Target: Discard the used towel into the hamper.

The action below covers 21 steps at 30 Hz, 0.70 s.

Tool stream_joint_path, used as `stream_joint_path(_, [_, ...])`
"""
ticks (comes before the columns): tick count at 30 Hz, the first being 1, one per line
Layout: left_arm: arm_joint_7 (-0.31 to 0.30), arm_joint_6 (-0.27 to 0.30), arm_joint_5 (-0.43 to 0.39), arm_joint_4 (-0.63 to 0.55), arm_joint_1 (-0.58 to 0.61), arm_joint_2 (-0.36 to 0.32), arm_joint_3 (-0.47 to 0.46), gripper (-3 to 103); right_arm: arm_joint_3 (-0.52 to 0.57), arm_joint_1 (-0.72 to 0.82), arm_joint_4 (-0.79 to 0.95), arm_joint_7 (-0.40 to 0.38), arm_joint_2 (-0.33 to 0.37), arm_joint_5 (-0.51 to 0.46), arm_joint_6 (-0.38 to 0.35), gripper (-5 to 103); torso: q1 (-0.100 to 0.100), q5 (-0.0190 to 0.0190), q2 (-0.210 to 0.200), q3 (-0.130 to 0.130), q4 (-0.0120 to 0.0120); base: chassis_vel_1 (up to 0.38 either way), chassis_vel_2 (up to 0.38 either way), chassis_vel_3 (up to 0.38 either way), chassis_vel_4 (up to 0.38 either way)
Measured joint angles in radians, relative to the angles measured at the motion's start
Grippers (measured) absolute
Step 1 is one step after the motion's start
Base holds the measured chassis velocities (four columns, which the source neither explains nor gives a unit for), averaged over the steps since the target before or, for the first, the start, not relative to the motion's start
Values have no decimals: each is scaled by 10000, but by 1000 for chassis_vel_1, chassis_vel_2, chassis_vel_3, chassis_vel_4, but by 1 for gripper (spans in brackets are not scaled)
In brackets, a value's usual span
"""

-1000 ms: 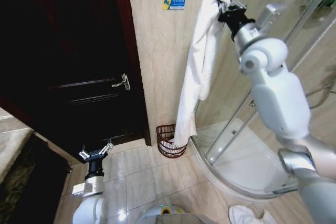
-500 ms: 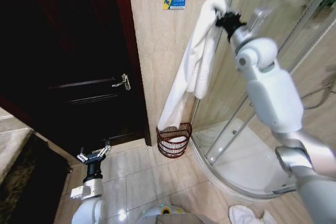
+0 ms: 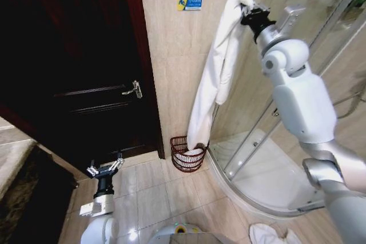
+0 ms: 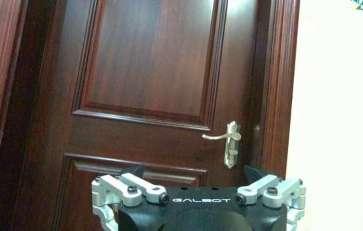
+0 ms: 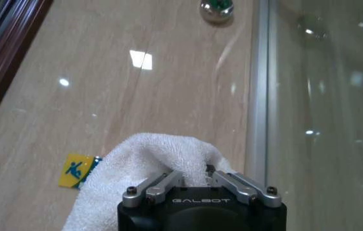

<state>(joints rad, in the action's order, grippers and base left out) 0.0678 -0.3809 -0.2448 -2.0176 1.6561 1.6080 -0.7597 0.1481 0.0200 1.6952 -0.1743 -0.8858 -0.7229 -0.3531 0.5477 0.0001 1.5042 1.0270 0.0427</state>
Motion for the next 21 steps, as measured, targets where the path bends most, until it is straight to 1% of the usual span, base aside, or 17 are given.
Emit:
stream_joint_path(5, [1,38,5,33,-79,0,-4,100,-19,276,105,10,9,2,0,9,0,0,0,0,0,0,0,0,0])
stream_joint_path(10, [3,105,25,37,-141,0,11,100,-118,520,79,25,-356,175,73,9,0,-1,0,0,1,0,0,0,0])
stream_joint_path(17, [1,180,-2,43,-223,0,-14,100,-215,268,-281,27,-920,344,128,9,0,-5,0,0,3,0,0,0,0])
stream_joint_path(21, [2,156,-10,108,-227,0,-17,100,-211,343,-346,3,-1051,449,161,9,1,-3,0,0,3,0,0,0,0])
